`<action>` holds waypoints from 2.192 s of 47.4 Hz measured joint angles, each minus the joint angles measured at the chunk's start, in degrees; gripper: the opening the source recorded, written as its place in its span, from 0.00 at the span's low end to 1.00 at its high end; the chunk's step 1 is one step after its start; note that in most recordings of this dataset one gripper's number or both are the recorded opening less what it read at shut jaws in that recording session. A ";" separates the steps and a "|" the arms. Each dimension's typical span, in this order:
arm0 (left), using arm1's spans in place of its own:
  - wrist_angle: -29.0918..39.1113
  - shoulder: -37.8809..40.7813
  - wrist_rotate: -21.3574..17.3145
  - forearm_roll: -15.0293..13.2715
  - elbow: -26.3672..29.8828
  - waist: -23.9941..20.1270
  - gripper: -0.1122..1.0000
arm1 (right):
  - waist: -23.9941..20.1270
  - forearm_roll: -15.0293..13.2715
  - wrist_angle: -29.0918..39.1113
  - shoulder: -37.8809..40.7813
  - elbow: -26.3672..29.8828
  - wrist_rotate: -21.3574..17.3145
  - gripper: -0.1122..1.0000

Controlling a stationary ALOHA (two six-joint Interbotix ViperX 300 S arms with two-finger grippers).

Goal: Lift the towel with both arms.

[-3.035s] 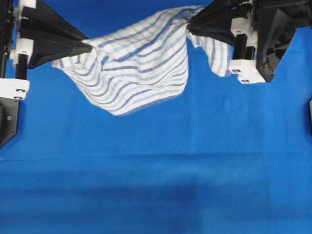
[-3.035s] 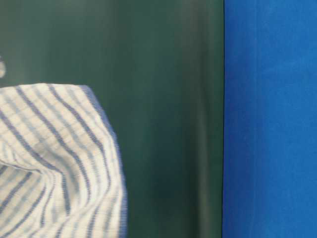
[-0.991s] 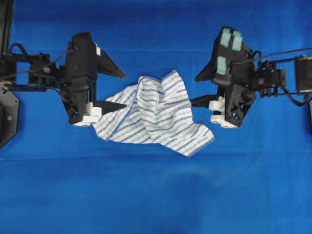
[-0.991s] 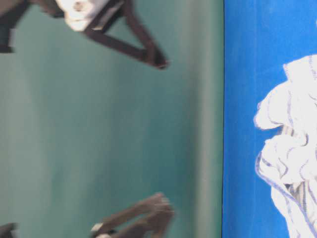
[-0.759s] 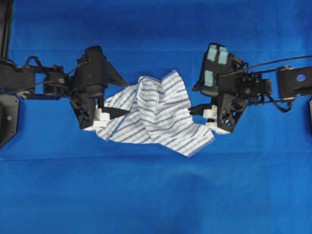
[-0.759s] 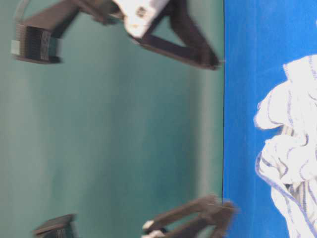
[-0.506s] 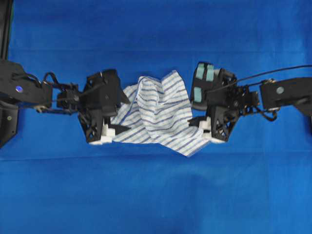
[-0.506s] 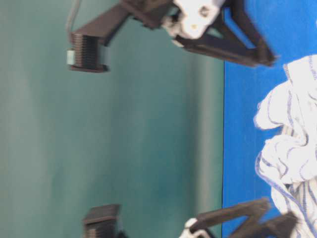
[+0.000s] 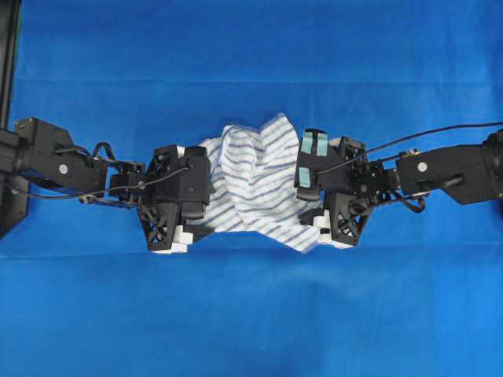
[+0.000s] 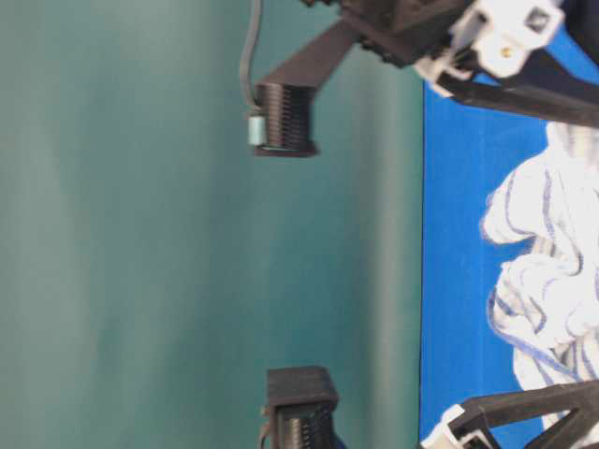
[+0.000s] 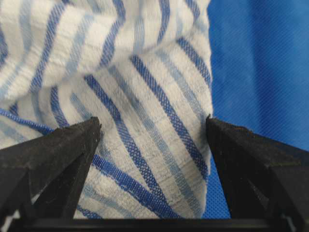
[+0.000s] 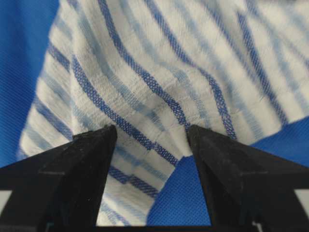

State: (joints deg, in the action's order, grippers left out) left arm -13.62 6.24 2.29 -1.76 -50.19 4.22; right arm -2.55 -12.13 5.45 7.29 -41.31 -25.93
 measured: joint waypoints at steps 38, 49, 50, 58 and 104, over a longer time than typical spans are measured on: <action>5.71 -3.43 -0.18 -0.09 1.58 -0.26 0.13 | 0.00 0.26 0.26 -2.46 0.88 0.44 0.16; 15.47 -13.97 -0.35 0.00 4.31 -2.37 0.13 | 0.00 -0.62 6.94 -11.60 2.99 0.88 0.16; 16.35 -14.94 -0.35 0.00 4.57 -2.46 0.13 | 0.00 -0.79 7.65 -12.48 3.25 0.88 0.16; 22.15 -21.97 -0.44 0.00 6.94 -3.52 0.13 | 0.00 -2.81 14.24 -18.46 6.15 0.88 0.16; 53.26 -36.30 -3.96 0.44 34.01 -10.37 0.13 | 0.18 -8.70 45.88 -28.83 37.62 8.61 0.16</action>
State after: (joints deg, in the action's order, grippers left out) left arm 39.64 -30.06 -1.67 -1.32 -16.17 -6.15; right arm -2.37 -20.83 51.33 -21.53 -3.69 -17.31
